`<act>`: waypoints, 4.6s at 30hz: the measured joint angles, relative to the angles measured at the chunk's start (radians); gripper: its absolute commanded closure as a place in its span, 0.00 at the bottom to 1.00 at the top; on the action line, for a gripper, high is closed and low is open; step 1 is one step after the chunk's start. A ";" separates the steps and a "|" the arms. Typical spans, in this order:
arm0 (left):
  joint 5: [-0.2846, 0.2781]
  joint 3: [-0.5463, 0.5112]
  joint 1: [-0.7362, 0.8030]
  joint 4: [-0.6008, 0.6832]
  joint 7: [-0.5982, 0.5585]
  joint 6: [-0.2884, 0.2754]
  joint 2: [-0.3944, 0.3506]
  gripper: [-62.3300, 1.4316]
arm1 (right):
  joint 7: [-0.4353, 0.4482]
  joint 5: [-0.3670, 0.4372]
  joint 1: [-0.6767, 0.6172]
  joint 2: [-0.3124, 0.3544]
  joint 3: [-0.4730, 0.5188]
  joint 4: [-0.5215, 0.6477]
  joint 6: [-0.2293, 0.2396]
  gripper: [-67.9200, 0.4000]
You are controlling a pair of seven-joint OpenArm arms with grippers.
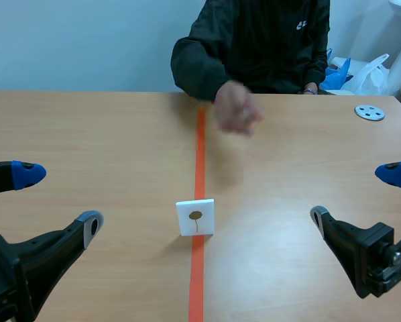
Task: Sort the leaf by its shape. The table is split by an orange tape line. A compound leaf with several leaflets goes to the left side, a simple leaf with one blade goes to the right side. Return to the home posture when a red brick is placed on the table.
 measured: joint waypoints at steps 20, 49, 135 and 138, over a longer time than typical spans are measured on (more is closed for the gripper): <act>0.095 0.000 -0.089 -0.006 0.139 -0.073 0.000 0.00 | -0.001 0.000 0.000 0.000 0.000 0.000 0.000 0.00; 0.373 0.463 -0.662 -0.708 -0.090 -0.119 0.122 0.00 | -0.007 0.000 0.000 0.000 0.000 0.000 0.000 0.00; 0.303 0.805 -0.958 -1.155 -0.266 0.108 0.344 0.94 | -0.007 0.000 0.000 0.000 0.000 0.000 0.000 0.00; 0.303 0.803 -0.958 -1.152 -0.261 0.107 0.344 0.94 | -0.007 0.000 0.000 0.000 0.000 0.000 0.000 0.00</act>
